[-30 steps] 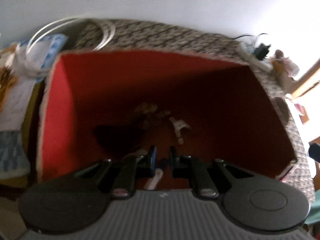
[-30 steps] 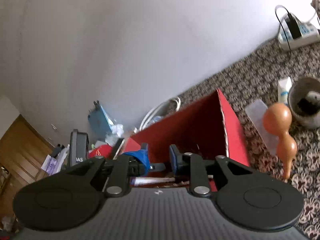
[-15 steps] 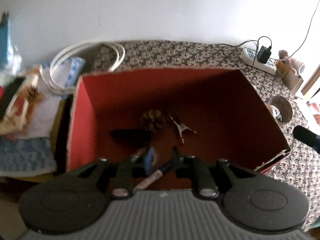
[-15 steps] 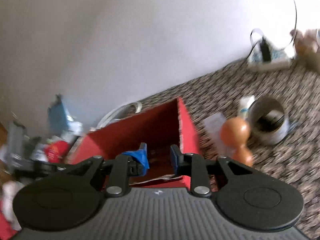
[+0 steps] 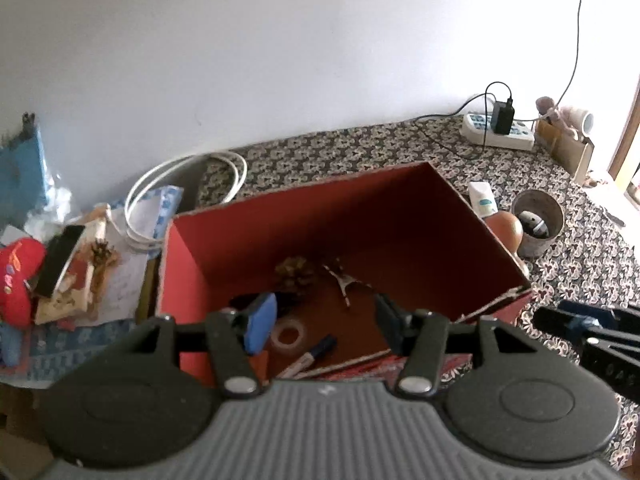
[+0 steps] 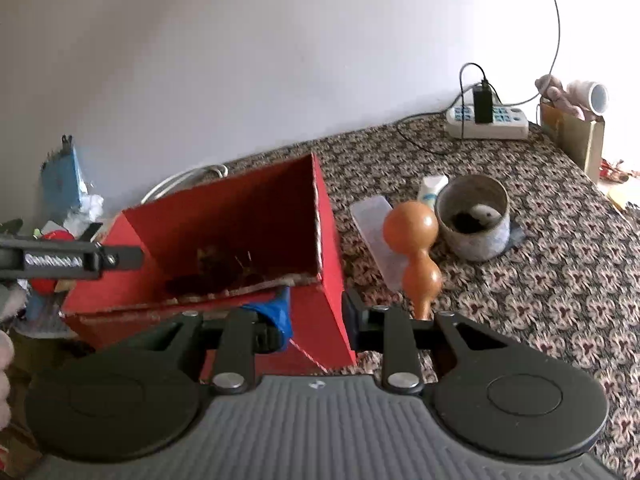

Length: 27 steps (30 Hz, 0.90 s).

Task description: Organize rigid objects

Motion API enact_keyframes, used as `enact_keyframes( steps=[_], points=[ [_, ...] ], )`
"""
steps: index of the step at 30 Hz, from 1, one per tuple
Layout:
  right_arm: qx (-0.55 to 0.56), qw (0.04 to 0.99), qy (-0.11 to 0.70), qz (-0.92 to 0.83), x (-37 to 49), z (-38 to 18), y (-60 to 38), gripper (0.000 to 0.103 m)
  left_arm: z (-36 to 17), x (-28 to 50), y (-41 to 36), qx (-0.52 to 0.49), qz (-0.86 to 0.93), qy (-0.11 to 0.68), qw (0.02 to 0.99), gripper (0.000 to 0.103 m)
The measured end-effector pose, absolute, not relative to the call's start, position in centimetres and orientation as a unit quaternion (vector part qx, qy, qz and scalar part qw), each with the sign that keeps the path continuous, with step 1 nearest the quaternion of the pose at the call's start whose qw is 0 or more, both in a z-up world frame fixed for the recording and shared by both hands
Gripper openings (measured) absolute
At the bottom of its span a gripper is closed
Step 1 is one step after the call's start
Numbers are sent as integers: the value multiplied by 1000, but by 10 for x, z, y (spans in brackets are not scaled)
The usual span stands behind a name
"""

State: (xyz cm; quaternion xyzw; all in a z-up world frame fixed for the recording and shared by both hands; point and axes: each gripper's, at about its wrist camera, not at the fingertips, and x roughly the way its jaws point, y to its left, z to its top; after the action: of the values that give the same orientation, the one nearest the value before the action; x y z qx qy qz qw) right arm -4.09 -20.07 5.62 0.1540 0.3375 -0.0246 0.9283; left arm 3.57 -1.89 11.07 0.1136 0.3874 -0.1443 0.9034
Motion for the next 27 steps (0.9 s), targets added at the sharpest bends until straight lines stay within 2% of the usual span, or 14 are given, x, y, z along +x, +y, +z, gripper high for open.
enact_keyframes(
  steps=[13, 27],
  points=[
    [149, 911, 379, 58, -37, 42, -219, 11, 108, -3, -37, 101, -58, 407, 906, 64],
    [107, 888, 414, 171, -50, 34, -271, 11, 75, -43, -103, 62, 30, 452, 889, 65]
  ],
)
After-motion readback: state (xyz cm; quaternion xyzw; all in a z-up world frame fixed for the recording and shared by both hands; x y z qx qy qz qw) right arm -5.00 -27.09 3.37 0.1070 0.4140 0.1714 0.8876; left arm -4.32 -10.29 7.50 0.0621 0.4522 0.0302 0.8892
